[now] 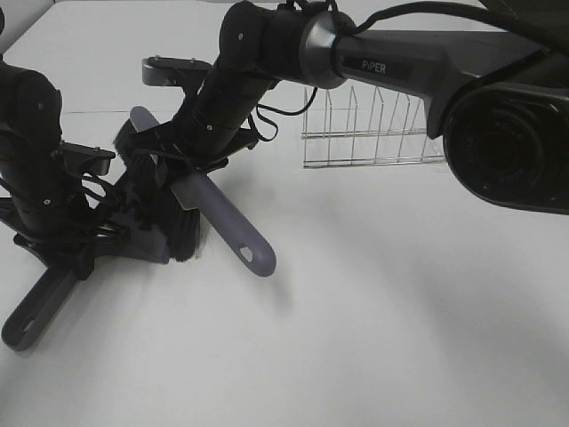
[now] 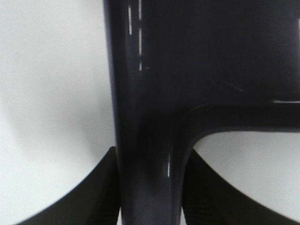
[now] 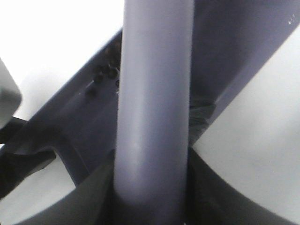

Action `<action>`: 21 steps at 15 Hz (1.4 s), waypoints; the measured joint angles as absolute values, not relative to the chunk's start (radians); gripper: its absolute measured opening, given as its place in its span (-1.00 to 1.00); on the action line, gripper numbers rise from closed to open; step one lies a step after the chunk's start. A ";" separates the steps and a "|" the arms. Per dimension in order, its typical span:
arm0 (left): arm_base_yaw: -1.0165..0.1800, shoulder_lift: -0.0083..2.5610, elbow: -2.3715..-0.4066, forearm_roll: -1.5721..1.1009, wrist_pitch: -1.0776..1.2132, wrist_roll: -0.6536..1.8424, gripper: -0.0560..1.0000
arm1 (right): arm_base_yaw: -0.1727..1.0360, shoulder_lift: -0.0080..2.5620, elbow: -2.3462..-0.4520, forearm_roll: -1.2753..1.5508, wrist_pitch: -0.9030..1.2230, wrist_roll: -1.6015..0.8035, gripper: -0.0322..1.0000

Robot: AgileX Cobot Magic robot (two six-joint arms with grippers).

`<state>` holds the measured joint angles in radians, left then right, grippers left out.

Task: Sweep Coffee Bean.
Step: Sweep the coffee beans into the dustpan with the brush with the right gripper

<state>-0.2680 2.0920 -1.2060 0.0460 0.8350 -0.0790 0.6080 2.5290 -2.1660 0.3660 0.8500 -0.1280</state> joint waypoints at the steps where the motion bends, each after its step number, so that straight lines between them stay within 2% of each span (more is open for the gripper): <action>1: -0.268 2.092 -1.206 0.046 0.835 -0.079 -0.26 | 0.608 2.534 -2.190 0.371 0.851 -0.152 -0.25; 5: -0.268 2.092 -1.206 0.046 0.835 -0.079 -0.26 | 0.608 2.537 -2.288 0.343 0.897 -0.167 -0.25; 7: -0.268 2.092 -1.206 0.046 0.835 -0.079 -0.26 | 0.608 2.518 -2.308 0.244 0.941 -0.167 -0.25; 16: -0.268 2.092 -1.206 0.046 0.836 -0.079 -0.26 | 0.608 2.453 -2.312 -0.143 1.221 -0.085 -0.25; 21: -0.268 2.092 -1.206 0.046 0.836 -0.079 -0.26 | 0.608 2.460 -2.312 -0.184 1.224 -0.028 -0.25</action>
